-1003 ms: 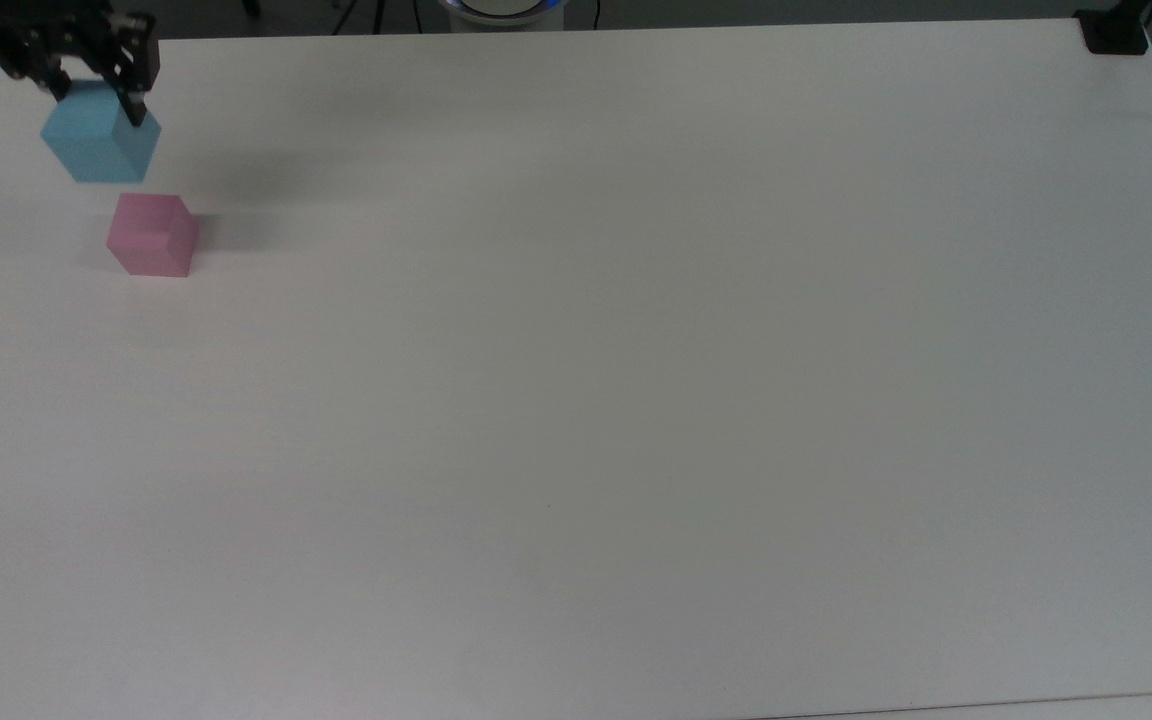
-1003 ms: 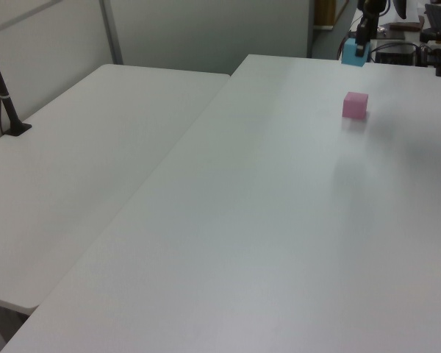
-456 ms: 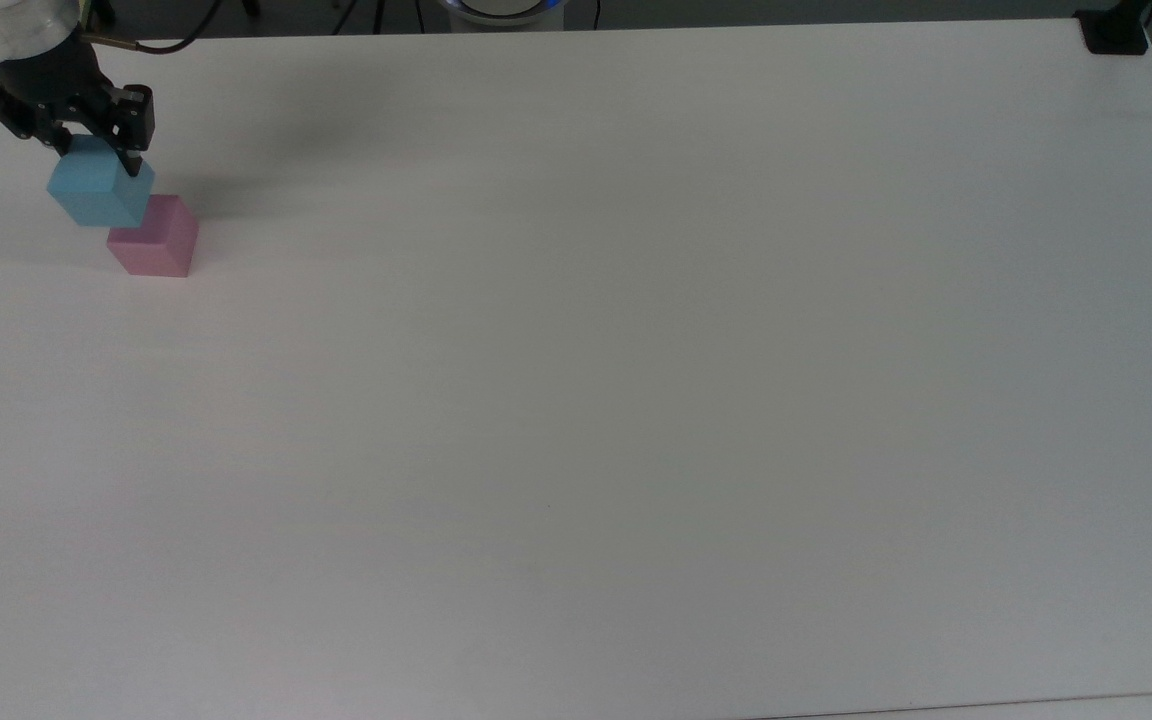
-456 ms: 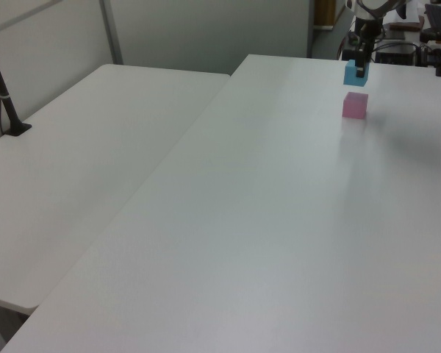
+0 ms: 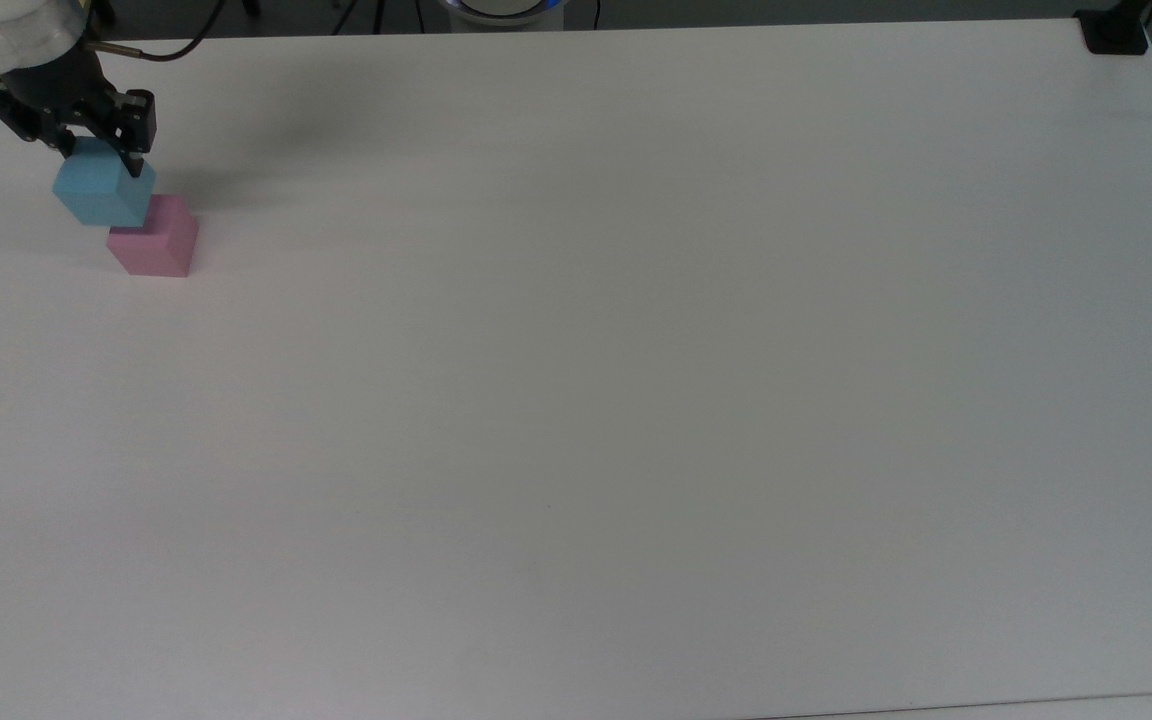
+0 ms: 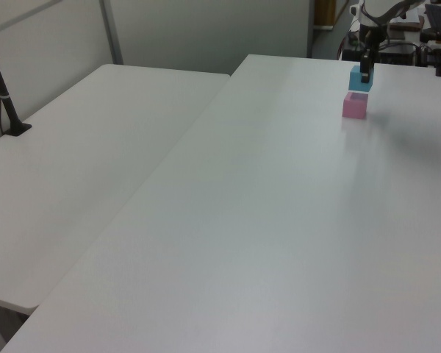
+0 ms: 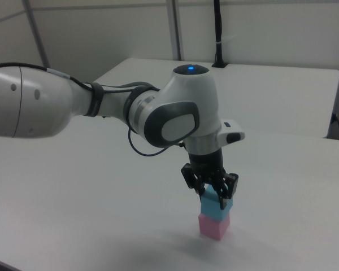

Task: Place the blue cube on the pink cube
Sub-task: 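Lower the light-blue cube onto the pink cube's top face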

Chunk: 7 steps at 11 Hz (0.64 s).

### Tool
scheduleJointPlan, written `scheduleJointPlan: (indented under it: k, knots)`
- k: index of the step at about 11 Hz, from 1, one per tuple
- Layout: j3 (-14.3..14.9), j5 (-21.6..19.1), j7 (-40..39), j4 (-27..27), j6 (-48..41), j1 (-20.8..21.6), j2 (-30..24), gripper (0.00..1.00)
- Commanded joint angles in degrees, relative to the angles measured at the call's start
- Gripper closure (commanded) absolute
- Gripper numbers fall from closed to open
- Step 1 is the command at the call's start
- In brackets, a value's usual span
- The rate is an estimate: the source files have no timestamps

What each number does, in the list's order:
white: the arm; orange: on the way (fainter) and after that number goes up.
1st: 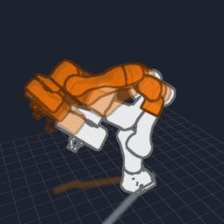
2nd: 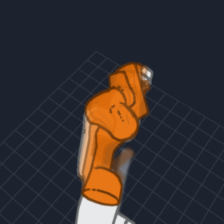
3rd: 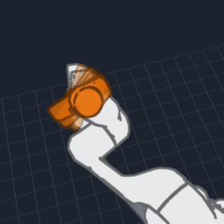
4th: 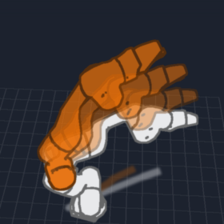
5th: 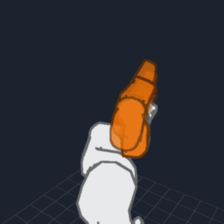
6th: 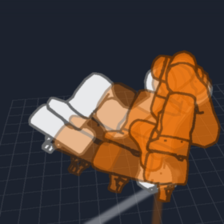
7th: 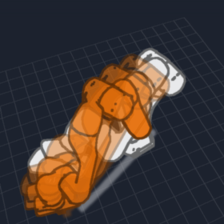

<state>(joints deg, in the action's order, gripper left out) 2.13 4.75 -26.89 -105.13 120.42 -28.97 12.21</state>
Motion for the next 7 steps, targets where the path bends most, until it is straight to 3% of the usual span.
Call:
scheduleJointPlan:
  k: [1,4,5,6,7]
  knots:
    - [0.06,0.61,-0.45,-2.53,2.19,0.14,-1.31,0.85]
    - [0.06,0.53,-0.36,-3.23,2.27,0.49,-1.31,0.80]
    - [0.06,0.53,-0.27,-3.24,2.19,0.49,-0.96,0.27]
    - [0.06,0.53,-0.19,-3.24,2.10,0.49,-0.87,0.00]
    - [0.06,0.44,-0.18,-3.15,2.10,0.32,-0.87,0.00]
